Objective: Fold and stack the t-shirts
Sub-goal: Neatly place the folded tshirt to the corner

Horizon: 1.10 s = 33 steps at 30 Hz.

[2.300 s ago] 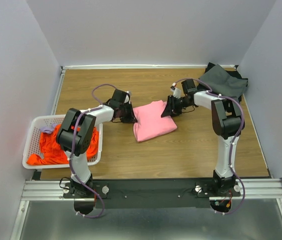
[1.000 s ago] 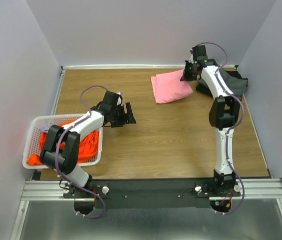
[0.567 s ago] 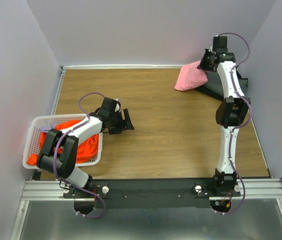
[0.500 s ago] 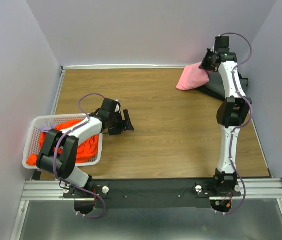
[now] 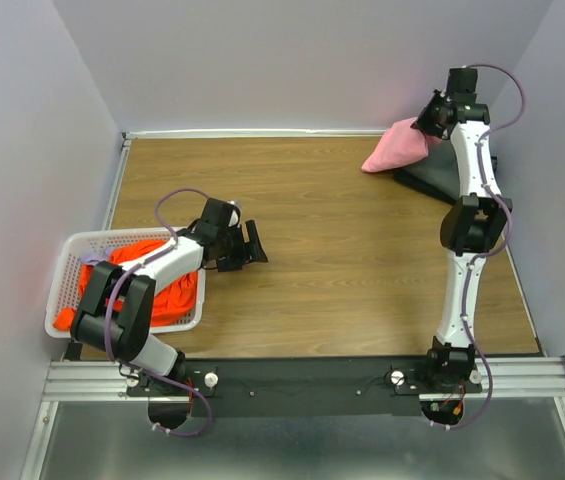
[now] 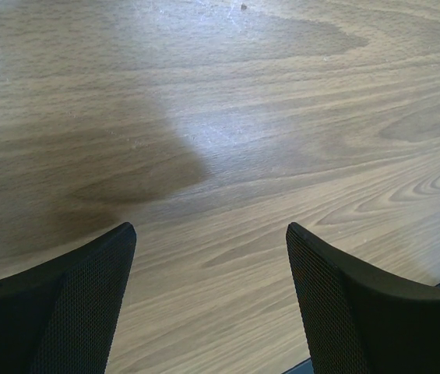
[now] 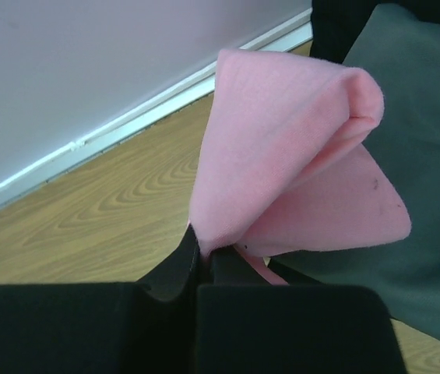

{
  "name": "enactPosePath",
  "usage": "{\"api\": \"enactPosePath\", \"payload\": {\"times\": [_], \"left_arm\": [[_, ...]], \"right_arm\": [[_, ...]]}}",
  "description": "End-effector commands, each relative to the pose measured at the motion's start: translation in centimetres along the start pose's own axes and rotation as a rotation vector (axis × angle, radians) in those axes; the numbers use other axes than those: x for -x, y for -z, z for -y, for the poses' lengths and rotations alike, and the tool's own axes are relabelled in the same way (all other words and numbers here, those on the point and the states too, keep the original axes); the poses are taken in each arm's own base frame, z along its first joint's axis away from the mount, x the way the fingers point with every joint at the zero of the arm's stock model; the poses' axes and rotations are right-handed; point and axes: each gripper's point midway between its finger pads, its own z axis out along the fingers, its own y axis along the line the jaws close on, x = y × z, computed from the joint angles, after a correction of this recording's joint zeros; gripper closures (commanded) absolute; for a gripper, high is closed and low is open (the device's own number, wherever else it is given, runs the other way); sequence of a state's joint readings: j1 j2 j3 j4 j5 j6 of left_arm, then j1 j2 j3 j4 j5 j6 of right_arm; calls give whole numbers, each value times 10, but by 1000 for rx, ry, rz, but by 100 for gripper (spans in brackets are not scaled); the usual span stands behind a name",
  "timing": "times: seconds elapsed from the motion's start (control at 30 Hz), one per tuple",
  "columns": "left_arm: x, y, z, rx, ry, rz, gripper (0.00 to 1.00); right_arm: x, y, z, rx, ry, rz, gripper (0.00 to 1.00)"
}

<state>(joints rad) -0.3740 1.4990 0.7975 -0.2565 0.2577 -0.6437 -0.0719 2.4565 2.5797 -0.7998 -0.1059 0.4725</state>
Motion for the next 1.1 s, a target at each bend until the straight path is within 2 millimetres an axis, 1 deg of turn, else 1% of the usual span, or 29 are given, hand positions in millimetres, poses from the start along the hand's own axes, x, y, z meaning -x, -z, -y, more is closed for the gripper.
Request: {"api": "enactPosePath", "payload": {"times": [0.0,0.03,0.13,0.23,0.27,0.3,0.37,0.4,0.5,0.57,0.83,0.93,1.07], "left_arm": [[2,5,-3,3,5,32,14],[1,6,-3,4,8,32,14],[-5,7,-6,5,17,31,14],[-11,8,-9,1,28,25,14],[-11,7,-8,-2,30,28,14],[-12,8,-8,-5,29,28,14],[-12,9,-8,-8,34,33,14],[-12,9,-9,-5,36,34,14],[-10,12,-7,-10,37,46,14],[-10,12,-7,-10,37,46,14],[-11,16,-7,-10,30,50,14],[-14,18,-8,-12,33,52,14],[-15,19,-8,-15,35,56,14]], "right_arm": [[52,25,-6,78,-75,126,99],[56,26,-1,78,-87,134,99],[64,35,-5,94,-84,153,99],[61,37,-3,84,-83,145,99],[63,42,-4,85,-82,151,99],[62,42,-1,70,-81,151,99],[68,50,-1,58,-73,173,99],[75,60,-4,58,-65,197,99],[91,78,-4,33,-42,255,99],[93,82,-4,27,-33,263,99],[91,81,2,15,-28,256,99],[92,79,11,2,-26,252,99],[89,73,29,-29,-15,238,99]]}}
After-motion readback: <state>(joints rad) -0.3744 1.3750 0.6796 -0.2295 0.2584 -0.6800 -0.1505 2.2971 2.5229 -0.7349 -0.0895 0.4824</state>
